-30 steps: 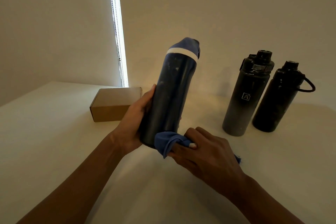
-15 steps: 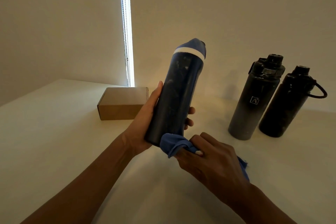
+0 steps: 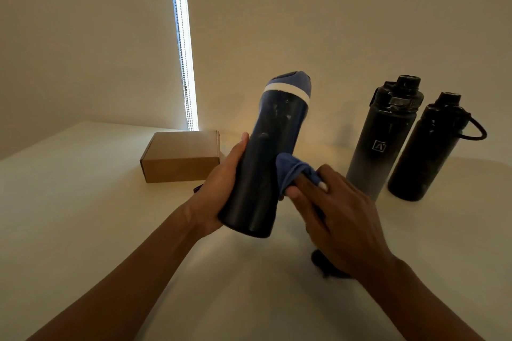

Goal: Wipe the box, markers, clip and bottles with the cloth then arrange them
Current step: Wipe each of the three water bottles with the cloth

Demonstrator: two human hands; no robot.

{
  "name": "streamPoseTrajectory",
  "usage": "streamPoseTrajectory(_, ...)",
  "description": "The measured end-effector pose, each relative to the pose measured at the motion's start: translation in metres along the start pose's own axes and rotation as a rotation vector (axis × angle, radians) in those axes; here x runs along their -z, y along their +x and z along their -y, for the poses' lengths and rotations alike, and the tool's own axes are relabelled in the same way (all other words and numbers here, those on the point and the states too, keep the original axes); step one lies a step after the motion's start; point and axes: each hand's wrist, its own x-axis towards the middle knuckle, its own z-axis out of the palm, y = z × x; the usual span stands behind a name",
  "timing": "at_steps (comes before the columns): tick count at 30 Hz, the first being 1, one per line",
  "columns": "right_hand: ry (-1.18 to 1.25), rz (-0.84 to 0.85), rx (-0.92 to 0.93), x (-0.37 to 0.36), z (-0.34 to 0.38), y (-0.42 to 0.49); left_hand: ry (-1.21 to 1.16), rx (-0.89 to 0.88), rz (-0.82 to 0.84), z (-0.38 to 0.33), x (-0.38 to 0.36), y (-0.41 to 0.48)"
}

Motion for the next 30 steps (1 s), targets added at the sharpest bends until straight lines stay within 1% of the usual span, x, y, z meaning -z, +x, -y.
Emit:
streamPoseTrajectory(2, 0.014, 0.015, -0.007, 0.001, -0.003, 0.0, 0.055, 0.005, 0.022, 0.004, 0.0, 0.001)
streamPoseTrajectory(3, 0.026, 0.015, 0.038, 0.001, 0.0, 0.0, 0.06, 0.001, 0.013, 0.006, 0.003, 0.003)
streamPoseTrajectory(4, 0.03, 0.061, 0.091, 0.002, 0.005, 0.001, 0.057, 0.016, 0.02, 0.005, 0.003, 0.003)
streamPoseTrajectory(7, 0.019, 0.228, 0.282, 0.0, 0.024, -0.003, -0.074, 0.062, 0.083, 0.001, 0.008, 0.006)
streamPoseTrajectory(8, 0.019, 0.275, 0.312, 0.0, 0.029, -0.004, -0.113, 0.077, 0.102, -0.001, 0.009, 0.007)
streamPoseTrajectory(9, 0.011, 0.283, 0.336, 0.0, 0.032, -0.004, -0.131, 0.083, 0.119, -0.002, 0.011, 0.008)
streamPoseTrajectory(12, -0.032, 0.222, 0.323, -0.001, 0.027, -0.002, -0.103, 0.065, 0.133, -0.005, 0.01, 0.005)
streamPoseTrajectory(14, -0.054, 0.142, 0.243, -0.002, 0.017, 0.0, 0.019, -0.02, 0.116, -0.003, 0.007, 0.002)
streamPoseTrajectory(15, -0.059, 0.075, 0.196, -0.002, 0.01, 0.0, 0.087, -0.051, 0.109, -0.001, 0.008, 0.001)
streamPoseTrajectory(16, -0.053, 0.011, 0.139, -0.001, 0.004, 0.0, 0.119, -0.037, 0.117, 0.0, 0.008, 0.0)
streamPoseTrajectory(18, -0.031, -0.086, 0.025, 0.004, -0.009, 0.002, 0.114, 0.049, 0.209, -0.001, 0.006, -0.002)
streamPoseTrajectory(20, -0.012, -0.153, -0.077, 0.011, -0.02, 0.006, 0.107, 0.121, 0.298, -0.001, 0.006, -0.003)
streamPoseTrajectory(22, -0.021, -0.2, -0.139, 0.018, -0.027, 0.01, 0.102, 0.138, 0.35, 0.0, 0.007, -0.003)
streamPoseTrajectory(24, -0.036, -0.215, -0.151, 0.02, -0.03, 0.011, 0.107, 0.138, 0.363, 0.002, 0.009, 0.0)
streamPoseTrajectory(26, -0.013, -0.193, -0.129, 0.016, -0.027, 0.01, 0.124, 0.13, 0.358, 0.002, 0.011, 0.0)
streamPoseTrajectory(28, 0.019, -0.163, -0.033, 0.008, -0.017, 0.006, 0.135, 0.103, 0.306, 0.0, 0.01, -0.001)
streamPoseTrajectory(30, 0.087, -0.115, 0.102, 0.0, -0.003, 0.002, 0.155, 0.039, 0.238, -0.001, 0.008, -0.004)
